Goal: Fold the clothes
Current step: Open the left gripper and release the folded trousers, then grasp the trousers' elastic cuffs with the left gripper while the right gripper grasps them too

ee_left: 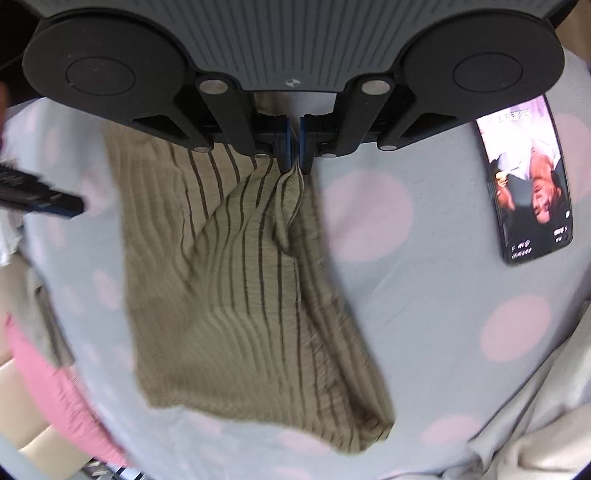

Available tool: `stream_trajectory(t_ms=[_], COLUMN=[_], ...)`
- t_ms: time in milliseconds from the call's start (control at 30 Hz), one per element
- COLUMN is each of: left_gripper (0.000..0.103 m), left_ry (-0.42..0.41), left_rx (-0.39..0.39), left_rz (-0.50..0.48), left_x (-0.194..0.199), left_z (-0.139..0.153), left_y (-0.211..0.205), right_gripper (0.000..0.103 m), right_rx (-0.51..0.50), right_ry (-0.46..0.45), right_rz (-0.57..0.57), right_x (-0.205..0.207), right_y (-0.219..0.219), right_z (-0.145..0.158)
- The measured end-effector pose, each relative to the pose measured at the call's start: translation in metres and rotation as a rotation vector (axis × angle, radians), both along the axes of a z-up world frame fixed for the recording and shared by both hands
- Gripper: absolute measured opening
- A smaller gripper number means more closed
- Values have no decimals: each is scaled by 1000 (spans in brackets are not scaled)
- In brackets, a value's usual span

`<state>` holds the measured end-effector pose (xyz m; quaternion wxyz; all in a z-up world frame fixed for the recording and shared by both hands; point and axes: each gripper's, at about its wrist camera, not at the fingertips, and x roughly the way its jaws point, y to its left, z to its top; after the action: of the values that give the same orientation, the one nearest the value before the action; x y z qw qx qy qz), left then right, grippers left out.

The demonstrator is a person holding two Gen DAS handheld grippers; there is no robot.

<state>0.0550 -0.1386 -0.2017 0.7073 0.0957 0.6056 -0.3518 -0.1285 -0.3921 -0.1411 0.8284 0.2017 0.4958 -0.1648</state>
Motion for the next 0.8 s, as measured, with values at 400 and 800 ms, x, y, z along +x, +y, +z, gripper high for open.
stream_trajectory(t_ms=[400,800], left_gripper=[52,34], left_ry=[-36,58], left_rx=[-79,-28], left_rz=[-75,-188], left_x=[-31,-82], left_z=[26,4], left_y=[12,5], right_gripper=[41,35], right_rx=[-8,-116], right_ry=[-62,-24], right_rz=[156,427], right_x=[-27,-63], right_y=[31,107], right_z=[10,-7])
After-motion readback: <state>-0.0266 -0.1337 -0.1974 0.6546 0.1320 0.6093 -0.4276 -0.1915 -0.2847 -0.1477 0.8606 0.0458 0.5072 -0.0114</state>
